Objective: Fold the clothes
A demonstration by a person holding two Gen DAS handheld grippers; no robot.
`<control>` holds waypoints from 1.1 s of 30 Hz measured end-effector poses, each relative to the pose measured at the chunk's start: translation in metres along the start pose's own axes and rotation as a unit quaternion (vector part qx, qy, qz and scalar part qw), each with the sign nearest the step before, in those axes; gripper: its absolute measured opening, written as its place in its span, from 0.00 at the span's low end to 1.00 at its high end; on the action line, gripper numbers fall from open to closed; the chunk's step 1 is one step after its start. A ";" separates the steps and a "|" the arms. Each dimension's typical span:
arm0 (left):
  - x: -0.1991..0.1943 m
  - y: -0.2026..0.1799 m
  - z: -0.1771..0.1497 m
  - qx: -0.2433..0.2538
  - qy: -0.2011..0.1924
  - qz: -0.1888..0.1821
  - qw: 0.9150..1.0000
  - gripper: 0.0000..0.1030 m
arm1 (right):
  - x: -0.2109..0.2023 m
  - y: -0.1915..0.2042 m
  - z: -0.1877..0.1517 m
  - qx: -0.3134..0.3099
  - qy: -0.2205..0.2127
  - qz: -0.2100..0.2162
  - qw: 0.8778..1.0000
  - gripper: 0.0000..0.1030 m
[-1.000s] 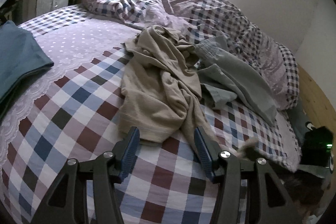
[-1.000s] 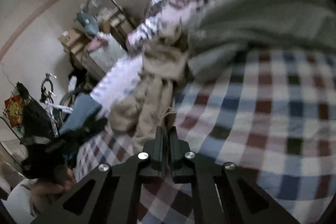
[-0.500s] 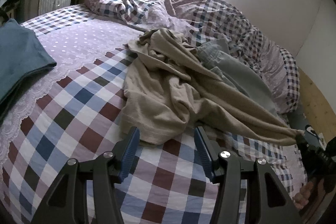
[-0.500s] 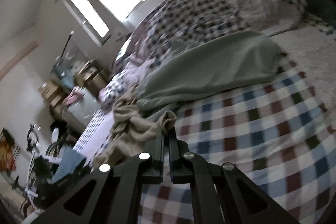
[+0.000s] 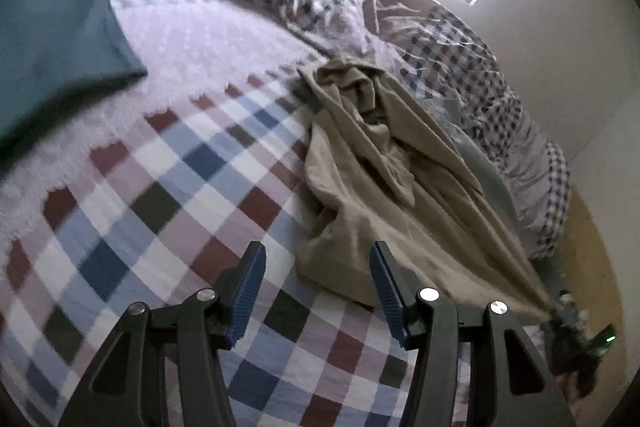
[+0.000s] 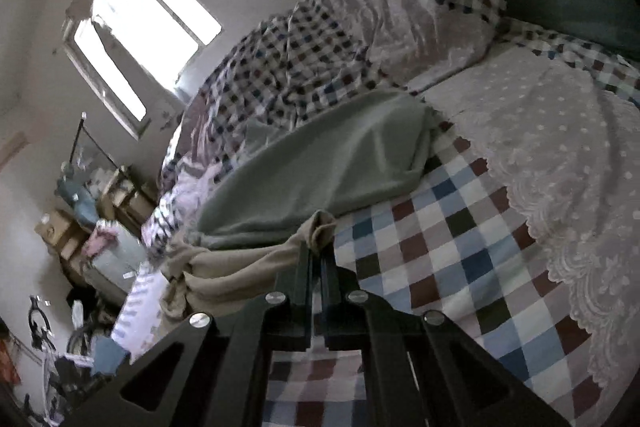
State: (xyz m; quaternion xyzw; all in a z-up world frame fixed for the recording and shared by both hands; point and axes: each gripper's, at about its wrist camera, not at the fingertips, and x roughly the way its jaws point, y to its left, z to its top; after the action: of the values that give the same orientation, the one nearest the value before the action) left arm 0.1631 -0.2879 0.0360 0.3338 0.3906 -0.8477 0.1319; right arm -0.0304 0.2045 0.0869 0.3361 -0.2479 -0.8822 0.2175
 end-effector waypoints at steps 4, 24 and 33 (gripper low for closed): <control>0.022 -0.002 0.005 0.004 0.036 -0.026 0.999 0.55 | 0.008 -0.004 -0.004 0.003 0.017 -0.004 1.000 0.02; -0.140 -0.002 0.025 0.003 -0.149 -0.095 0.984 0.03 | -0.067 0.046 -0.035 -0.041 0.006 0.055 0.998 0.02; -0.177 0.024 -0.014 0.027 -0.098 -0.030 0.994 0.03 | -0.151 0.052 -0.087 -0.049 -0.004 0.053 0.997 0.02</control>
State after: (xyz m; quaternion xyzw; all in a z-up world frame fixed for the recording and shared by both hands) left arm 0.3124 -0.2998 0.1343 0.2410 0.3627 -0.8900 0.1353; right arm 0.1442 0.2218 0.1339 0.3080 -0.2227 -0.8817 0.2794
